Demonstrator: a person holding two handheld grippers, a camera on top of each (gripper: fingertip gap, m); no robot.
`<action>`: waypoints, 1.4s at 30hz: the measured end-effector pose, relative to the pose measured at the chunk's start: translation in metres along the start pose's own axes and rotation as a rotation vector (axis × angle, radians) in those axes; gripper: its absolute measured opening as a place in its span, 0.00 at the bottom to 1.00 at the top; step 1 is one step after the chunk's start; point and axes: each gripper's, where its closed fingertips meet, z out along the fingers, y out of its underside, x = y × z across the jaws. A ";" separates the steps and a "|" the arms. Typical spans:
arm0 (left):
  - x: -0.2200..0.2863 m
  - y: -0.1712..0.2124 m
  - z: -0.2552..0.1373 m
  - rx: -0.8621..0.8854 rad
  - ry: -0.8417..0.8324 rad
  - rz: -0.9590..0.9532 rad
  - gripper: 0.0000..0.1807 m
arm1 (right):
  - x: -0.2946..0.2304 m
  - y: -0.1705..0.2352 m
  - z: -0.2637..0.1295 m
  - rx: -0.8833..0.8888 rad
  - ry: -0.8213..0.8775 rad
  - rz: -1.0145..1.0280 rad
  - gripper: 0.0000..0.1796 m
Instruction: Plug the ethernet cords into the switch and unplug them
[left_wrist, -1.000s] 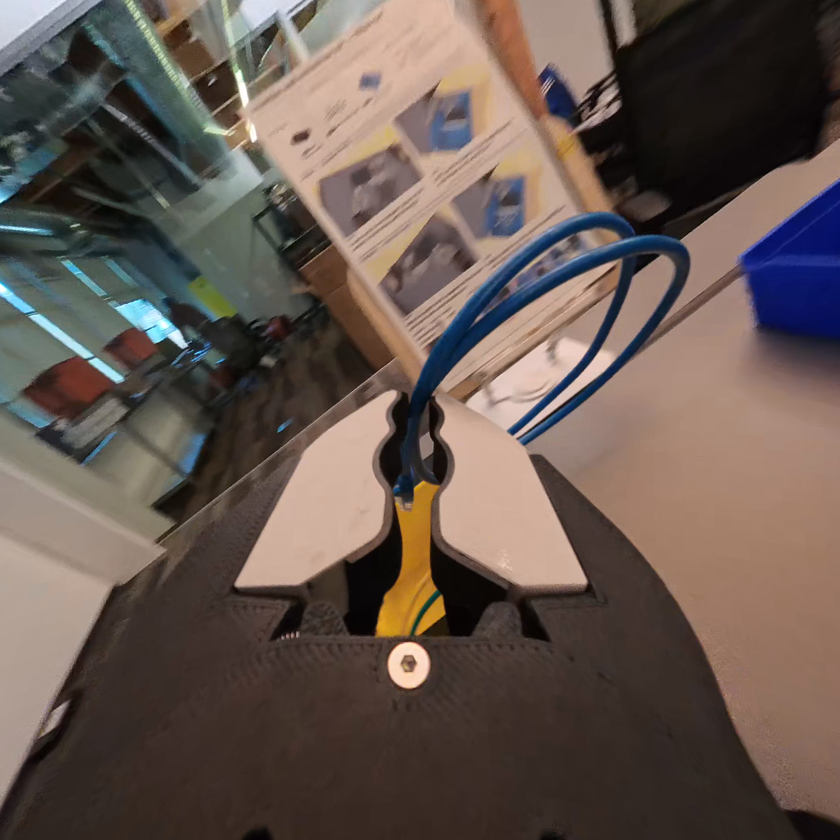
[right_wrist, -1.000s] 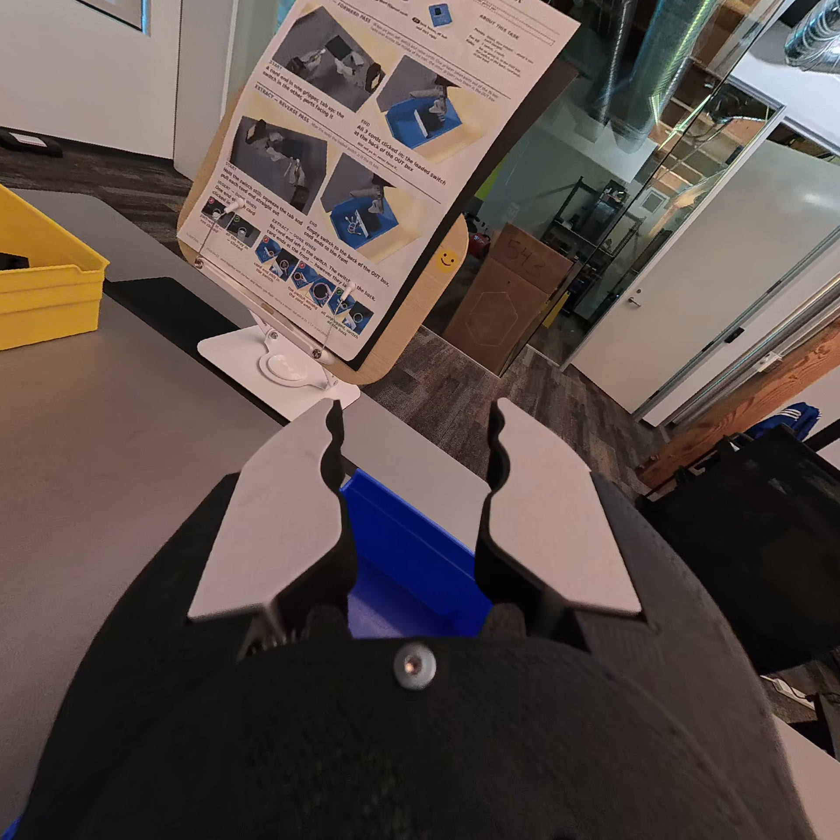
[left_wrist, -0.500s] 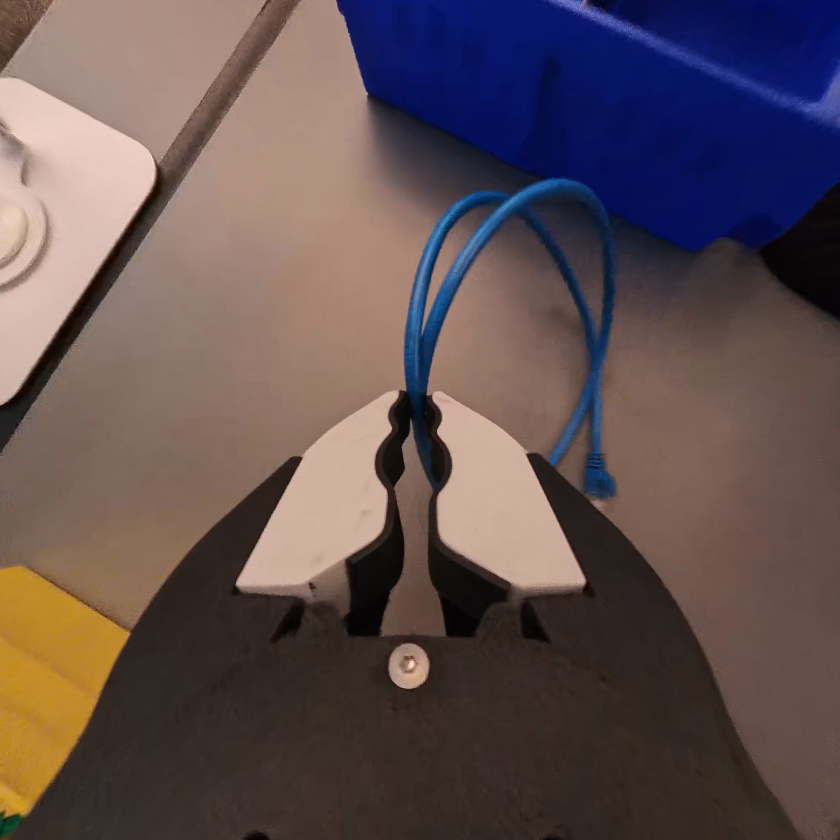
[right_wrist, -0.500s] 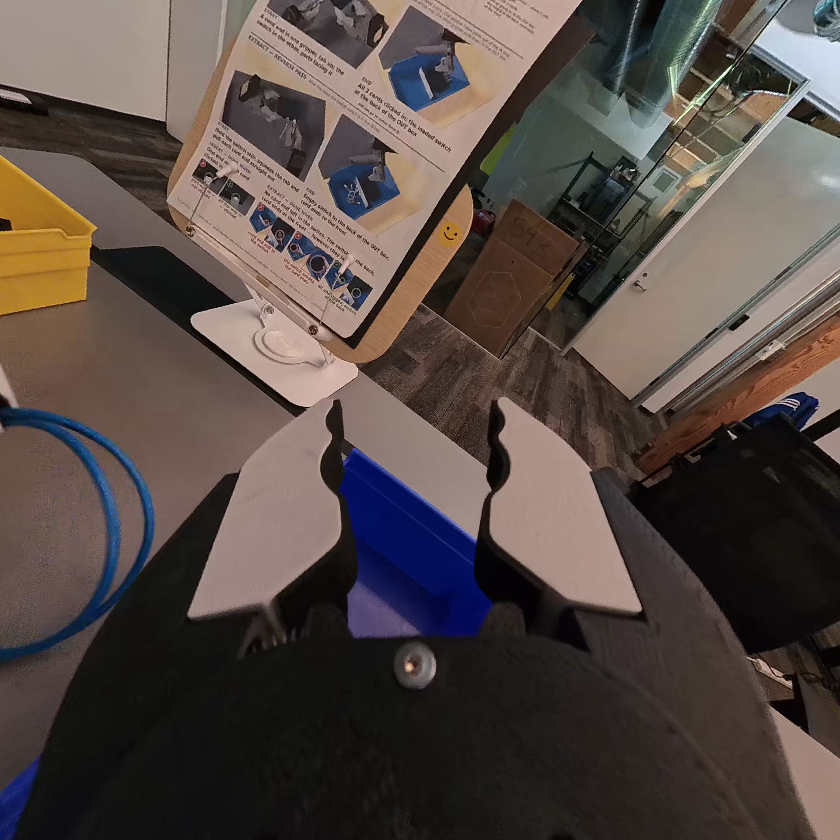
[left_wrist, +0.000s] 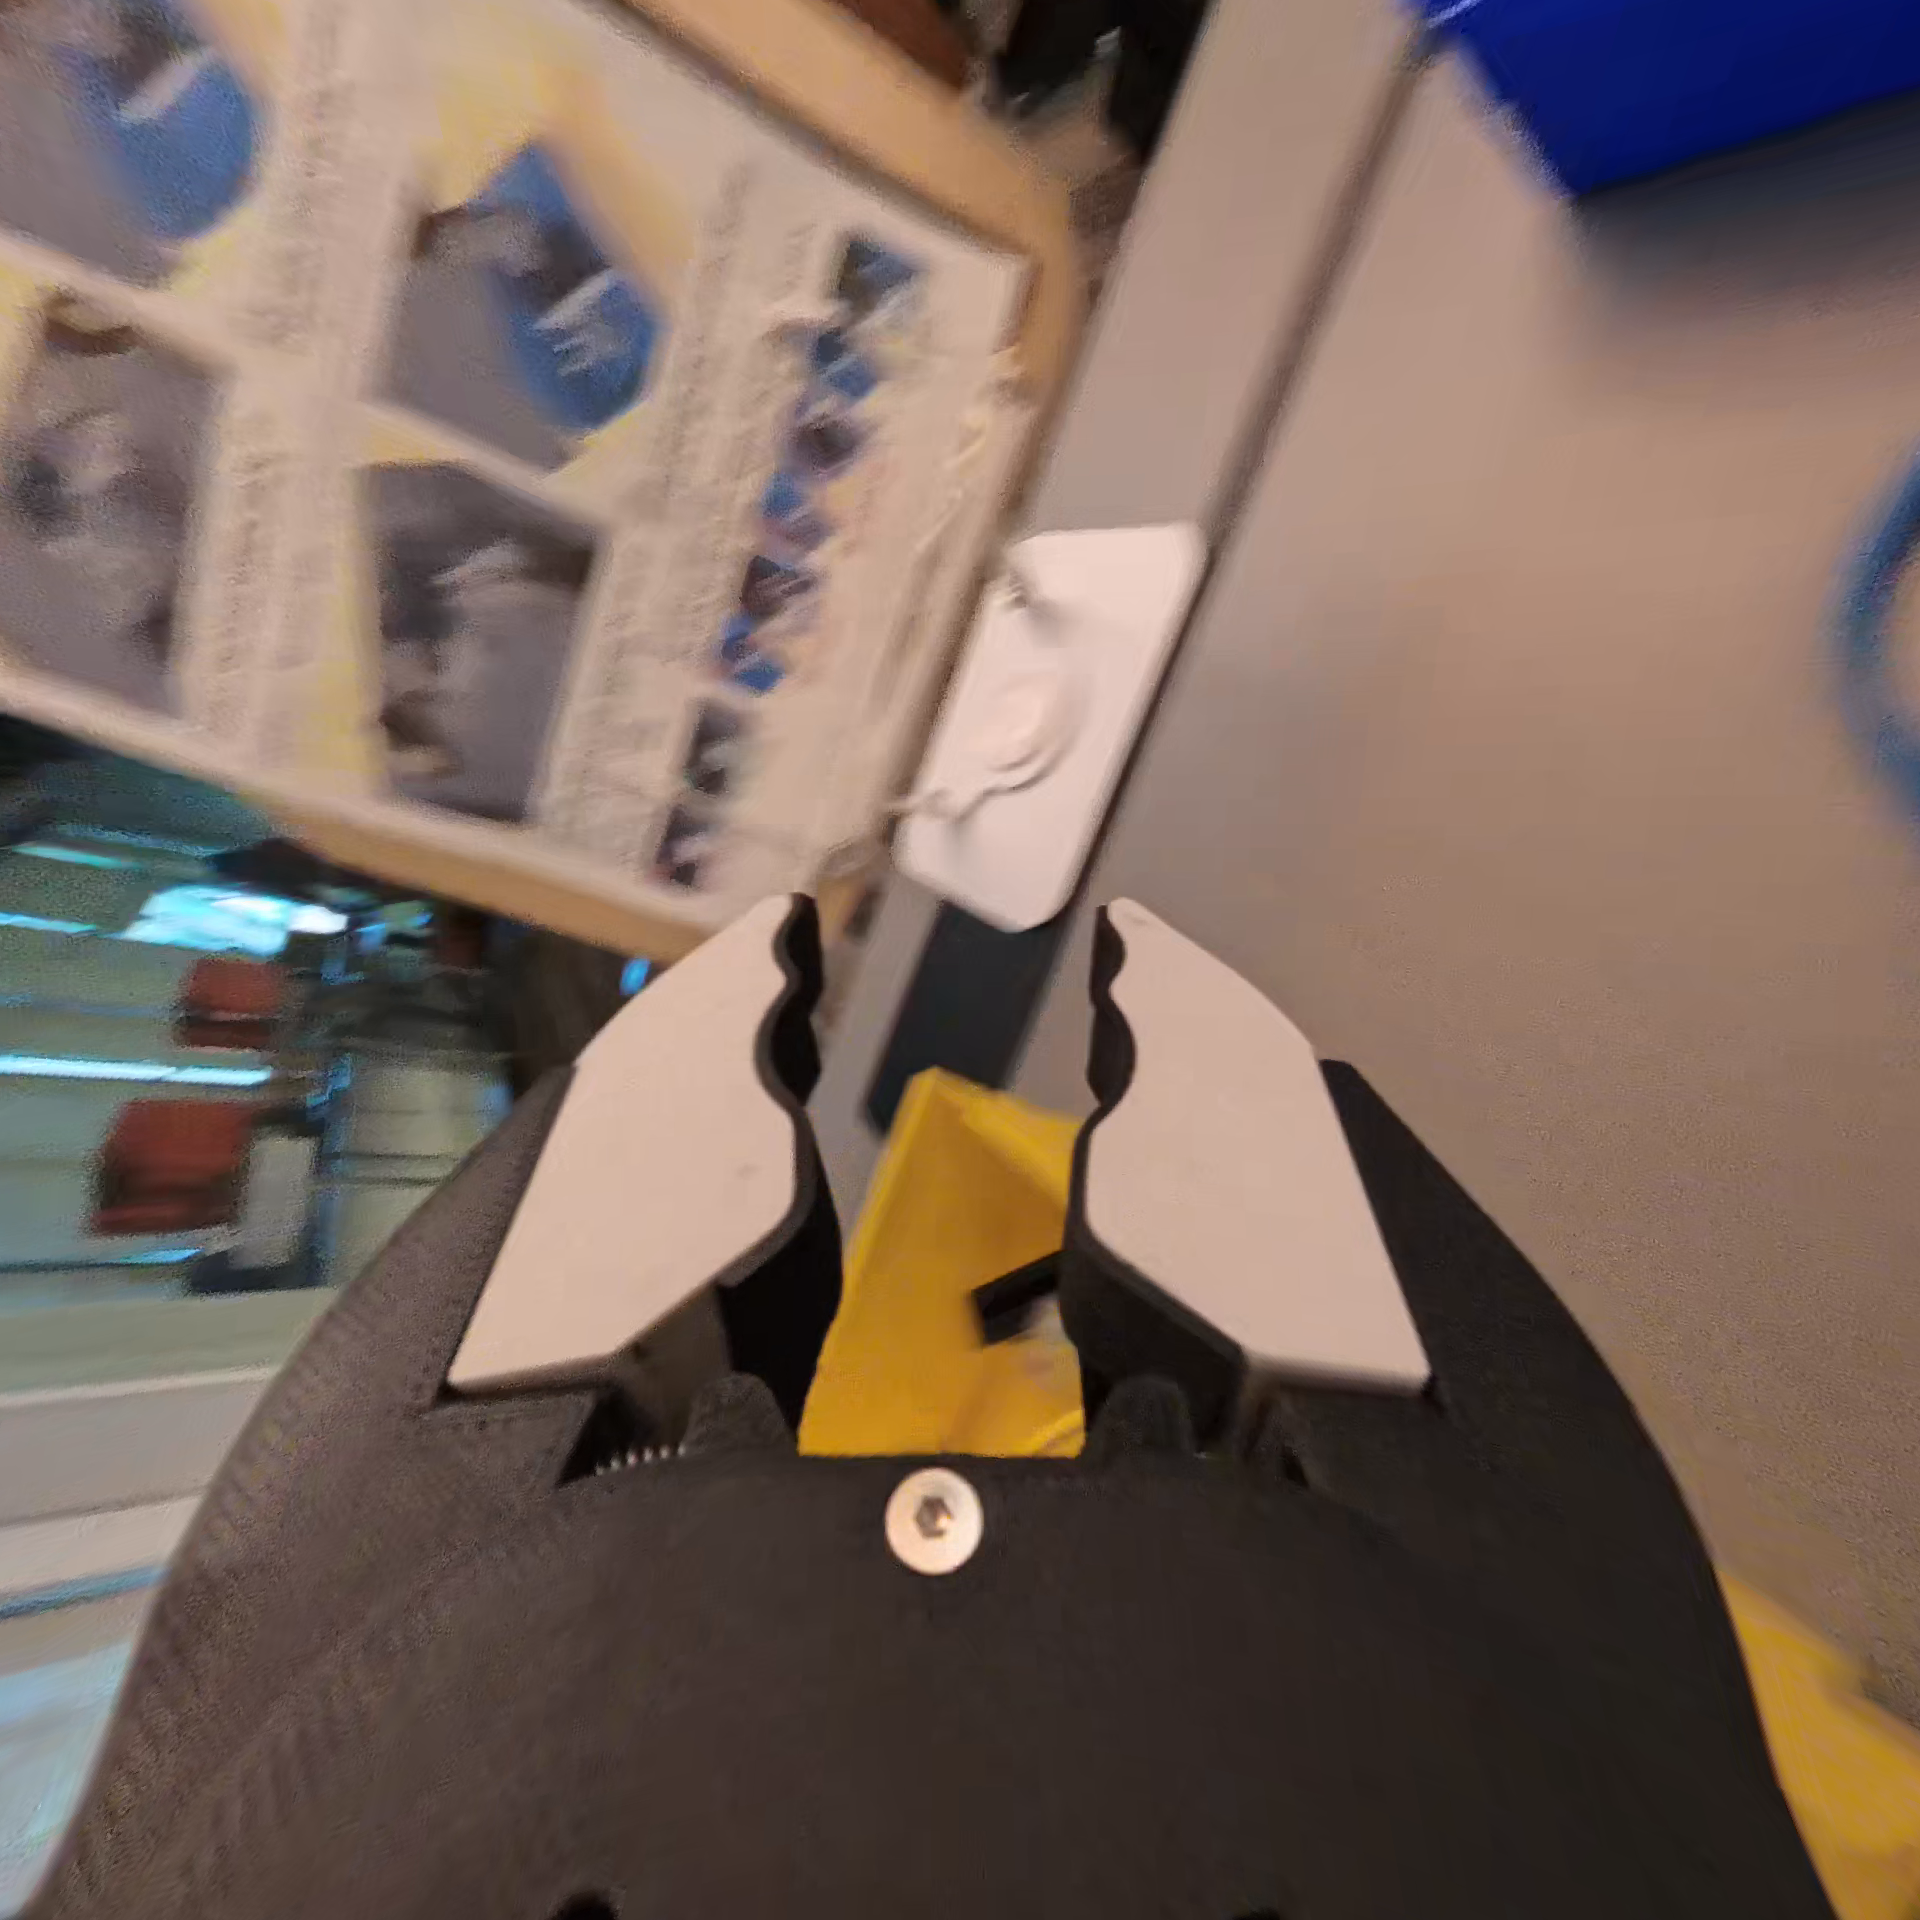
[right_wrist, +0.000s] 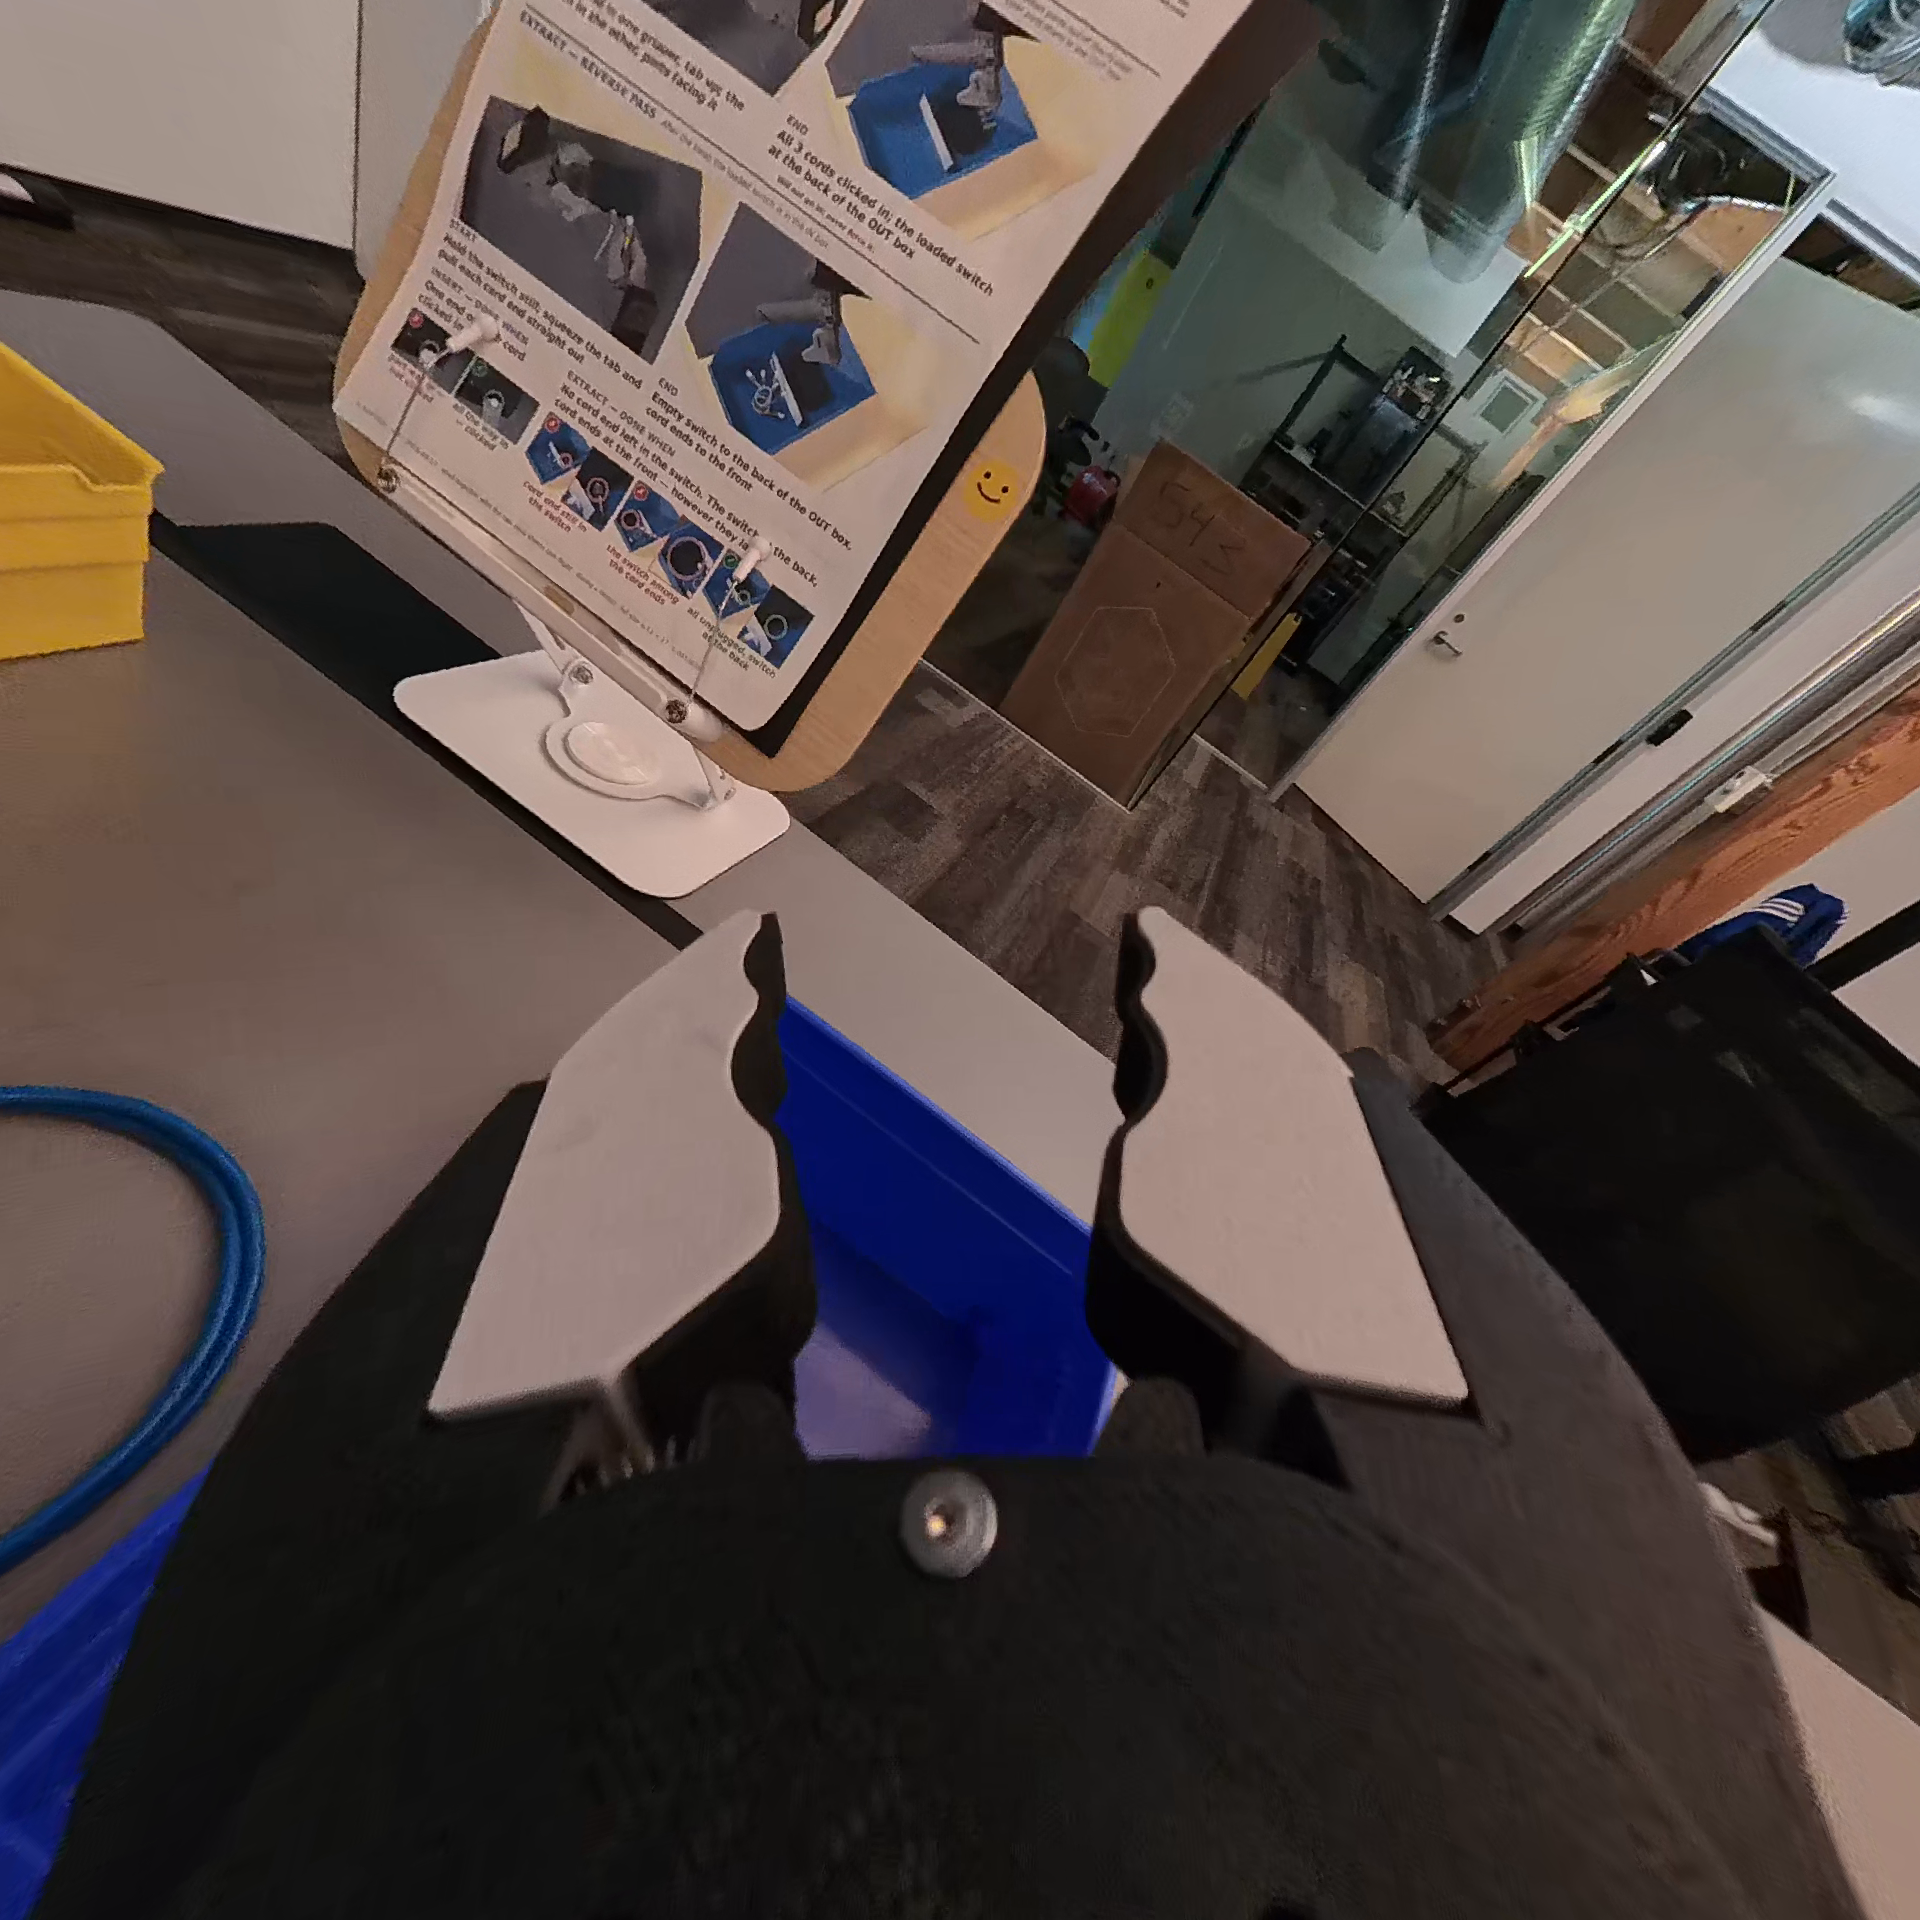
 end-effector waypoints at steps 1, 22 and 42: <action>-0.024 0.018 0.000 -0.029 -0.017 0.009 0.27 | 0.002 0.001 0.001 0.001 0.000 0.011 0.35; 0.035 0.250 0.087 -0.545 0.753 0.506 0.25 | -0.031 -0.008 0.020 -0.014 -0.111 -0.071 0.35; -0.055 0.139 0.017 -0.439 0.378 0.367 0.15 | -0.041 -0.016 0.019 0.015 -0.149 -0.099 0.34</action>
